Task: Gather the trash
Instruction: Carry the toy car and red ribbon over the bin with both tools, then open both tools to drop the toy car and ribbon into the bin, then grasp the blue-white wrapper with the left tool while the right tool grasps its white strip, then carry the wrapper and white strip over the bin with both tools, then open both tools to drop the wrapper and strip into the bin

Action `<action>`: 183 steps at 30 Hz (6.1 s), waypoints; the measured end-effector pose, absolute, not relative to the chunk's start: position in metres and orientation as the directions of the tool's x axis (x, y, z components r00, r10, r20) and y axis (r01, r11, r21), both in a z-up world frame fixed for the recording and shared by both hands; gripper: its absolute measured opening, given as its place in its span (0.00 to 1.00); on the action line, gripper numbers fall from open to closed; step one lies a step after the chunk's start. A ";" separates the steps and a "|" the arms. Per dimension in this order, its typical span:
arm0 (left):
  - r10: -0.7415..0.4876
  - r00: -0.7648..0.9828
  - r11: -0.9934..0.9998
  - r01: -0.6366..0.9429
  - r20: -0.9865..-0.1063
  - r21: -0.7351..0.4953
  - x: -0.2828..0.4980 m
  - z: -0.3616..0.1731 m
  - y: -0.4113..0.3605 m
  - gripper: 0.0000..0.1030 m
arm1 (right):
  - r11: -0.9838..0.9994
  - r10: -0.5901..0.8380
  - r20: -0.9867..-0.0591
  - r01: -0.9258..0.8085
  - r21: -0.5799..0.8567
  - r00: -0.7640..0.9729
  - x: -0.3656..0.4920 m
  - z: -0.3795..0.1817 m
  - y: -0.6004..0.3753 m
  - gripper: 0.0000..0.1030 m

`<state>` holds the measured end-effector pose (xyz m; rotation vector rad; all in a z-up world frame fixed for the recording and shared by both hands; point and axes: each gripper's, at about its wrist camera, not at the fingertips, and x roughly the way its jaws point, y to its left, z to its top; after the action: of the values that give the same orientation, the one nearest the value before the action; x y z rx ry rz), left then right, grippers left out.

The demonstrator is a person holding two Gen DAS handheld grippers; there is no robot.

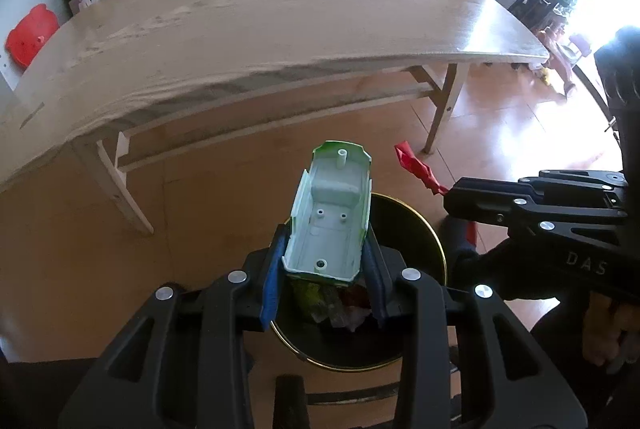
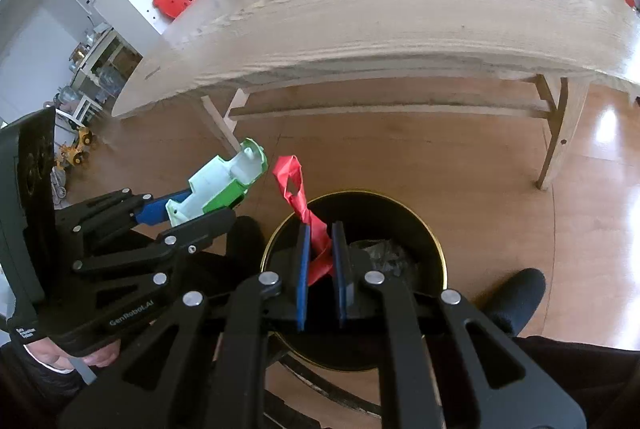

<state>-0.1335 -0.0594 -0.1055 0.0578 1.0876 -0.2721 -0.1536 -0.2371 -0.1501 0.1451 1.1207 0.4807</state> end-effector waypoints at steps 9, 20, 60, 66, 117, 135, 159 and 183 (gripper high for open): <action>-0.194 0.419 0.963 0.252 -0.887 -0.092 -0.132 -0.108 -0.062 0.34 | 0.894 0.430 -0.834 -0.291 0.341 0.345 -0.152 -0.150 -0.237 0.11; -0.203 0.395 0.959 0.266 -0.896 -0.100 -0.130 -0.113 -0.063 0.35 | 0.893 0.437 -0.830 -0.279 0.353 0.347 -0.152 -0.149 -0.241 0.11; -0.050 0.661 0.958 0.244 -0.749 0.152 0.141 -0.041 -0.058 0.88 | 0.946 0.302 -0.791 -0.268 0.181 0.533 0.129 -0.079 -0.249 0.77; -0.075 0.650 0.961 0.249 -0.756 0.119 0.217 -0.056 -0.063 0.88 | 0.947 0.278 -0.789 -0.292 0.131 0.548 0.198 -0.098 -0.247 0.77; -0.138 0.658 0.985 0.172 -0.740 -0.030 0.108 0.005 0.003 0.08 | 0.876 0.376 -0.766 -0.469 0.112 0.521 0.117 -0.075 -0.195 0.15; -0.219 0.604 0.962 0.266 -0.767 -0.064 -0.100 -0.048 -0.041 0.08 | 0.884 0.417 -0.767 -0.413 0.219 0.487 -0.110 -0.101 -0.229 0.15; -0.338 0.290 0.929 0.256 -0.895 -0.268 -0.159 -0.139 -0.062 0.08 | 0.902 0.419 -0.870 -0.229 0.366 0.262 -0.189 -0.184 -0.249 0.15; -0.324 0.260 0.933 0.248 -0.910 -0.261 -0.152 -0.145 -0.067 0.09 | 0.907 0.414 -0.867 -0.213 0.365 0.278 -0.179 -0.177 -0.250 0.15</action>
<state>-0.1517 -0.0670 -0.1452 -0.0702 1.2498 -0.3879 -0.1786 -0.2505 -0.1771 0.1905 1.2203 0.4238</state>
